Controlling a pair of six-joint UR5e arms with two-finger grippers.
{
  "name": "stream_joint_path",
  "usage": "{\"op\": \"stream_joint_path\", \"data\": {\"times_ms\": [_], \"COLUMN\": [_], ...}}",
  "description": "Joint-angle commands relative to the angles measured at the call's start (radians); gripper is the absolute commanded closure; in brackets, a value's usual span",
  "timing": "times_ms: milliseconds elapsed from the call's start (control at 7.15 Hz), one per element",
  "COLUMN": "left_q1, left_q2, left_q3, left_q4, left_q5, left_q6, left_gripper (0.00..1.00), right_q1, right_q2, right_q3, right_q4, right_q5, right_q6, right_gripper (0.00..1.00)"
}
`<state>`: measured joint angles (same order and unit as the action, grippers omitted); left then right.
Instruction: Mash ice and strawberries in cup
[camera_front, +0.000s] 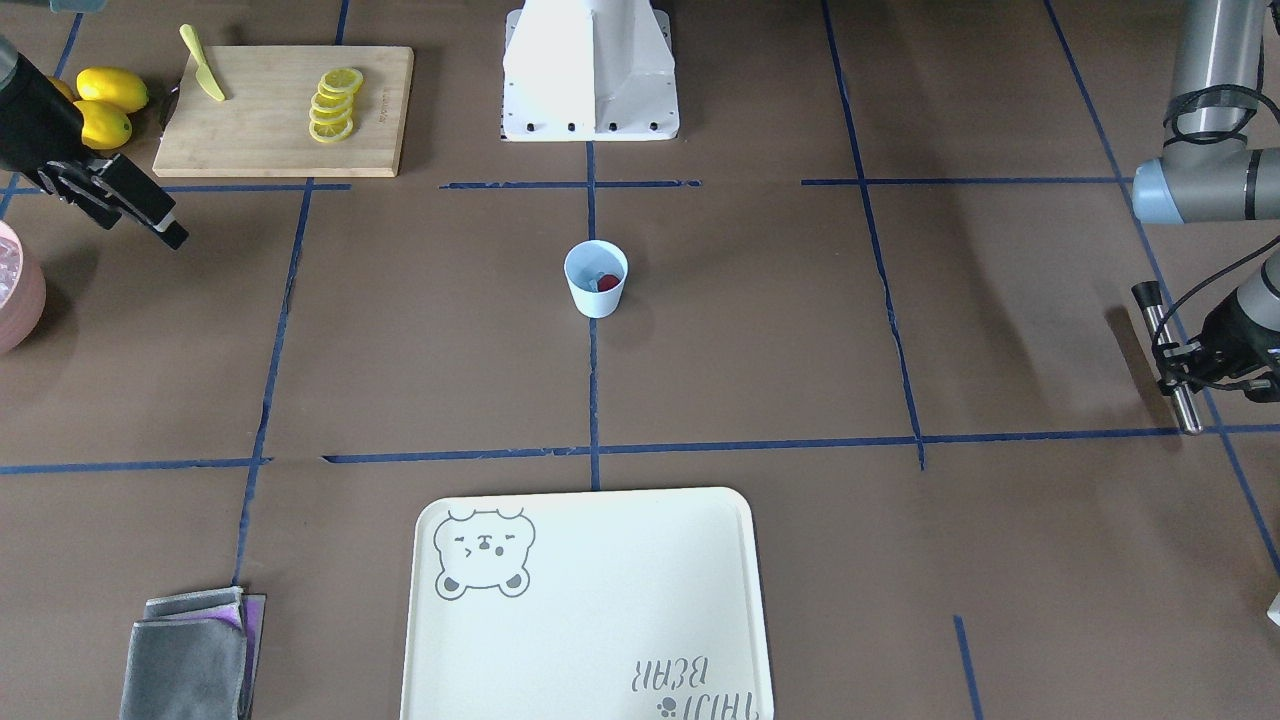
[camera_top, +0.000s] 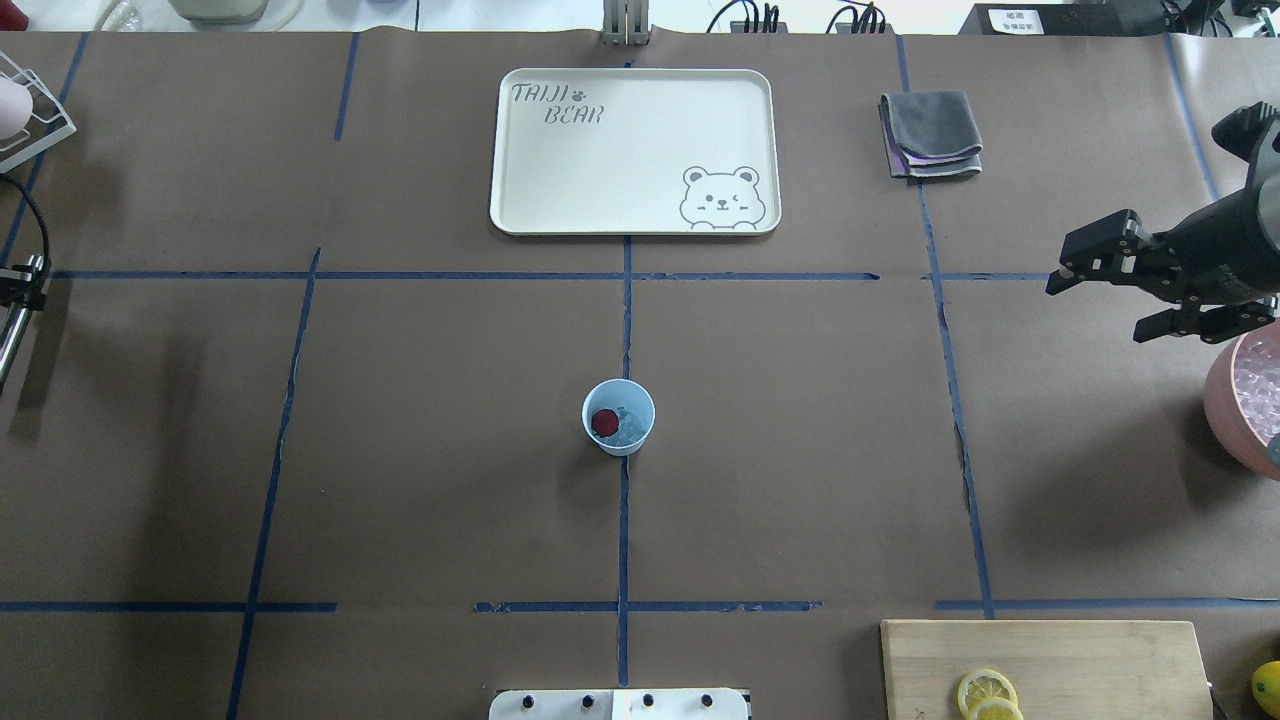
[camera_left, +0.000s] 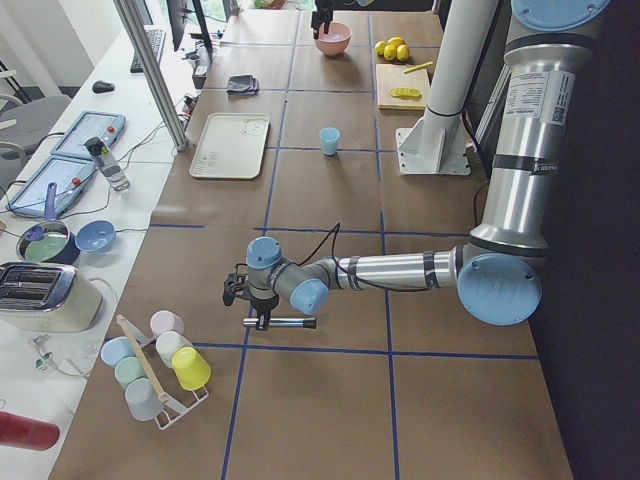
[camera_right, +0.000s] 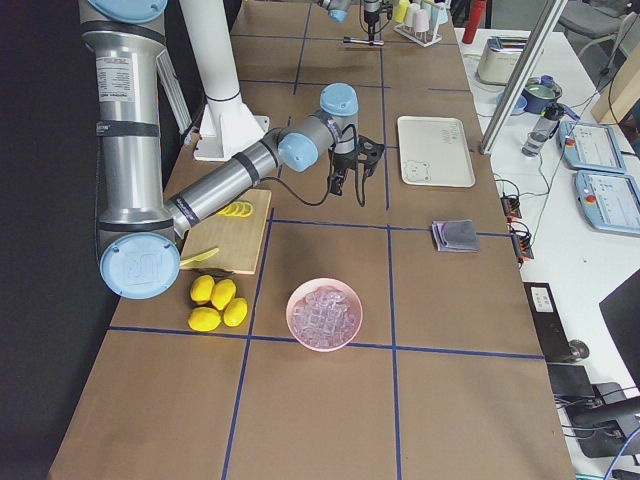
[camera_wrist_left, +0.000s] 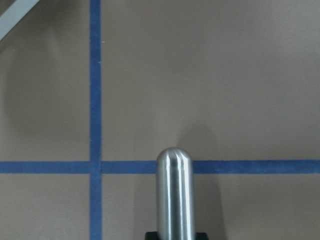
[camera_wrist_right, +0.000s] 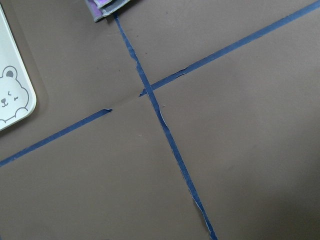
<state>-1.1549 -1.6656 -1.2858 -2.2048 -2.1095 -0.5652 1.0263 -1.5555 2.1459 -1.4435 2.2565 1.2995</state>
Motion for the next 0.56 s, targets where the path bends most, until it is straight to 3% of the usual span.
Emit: {"op": "stream_joint_path", "data": {"times_ms": [0,280,420], "left_q1": [-0.003,-0.005,-0.005], "left_q2": [0.007,0.01,0.01], "left_q3": [0.014,0.016,0.02], "left_q4": [-0.012,-0.012,-0.012], "left_q5": [0.0,0.0,0.0], "left_q6": [-0.001,-0.002,0.001], "left_gripper": [1.0,0.91,0.8], "right_q1": [0.0,0.0,0.0], "right_q2": [0.0,0.002,0.002], "right_q3": [-0.001,-0.001,-0.001], "right_q4": [0.0,0.0,0.0], "right_q5": [0.0,0.0,0.0], "right_q6": [0.0,0.0,0.0], "right_gripper": [0.0,0.0,0.0]}}
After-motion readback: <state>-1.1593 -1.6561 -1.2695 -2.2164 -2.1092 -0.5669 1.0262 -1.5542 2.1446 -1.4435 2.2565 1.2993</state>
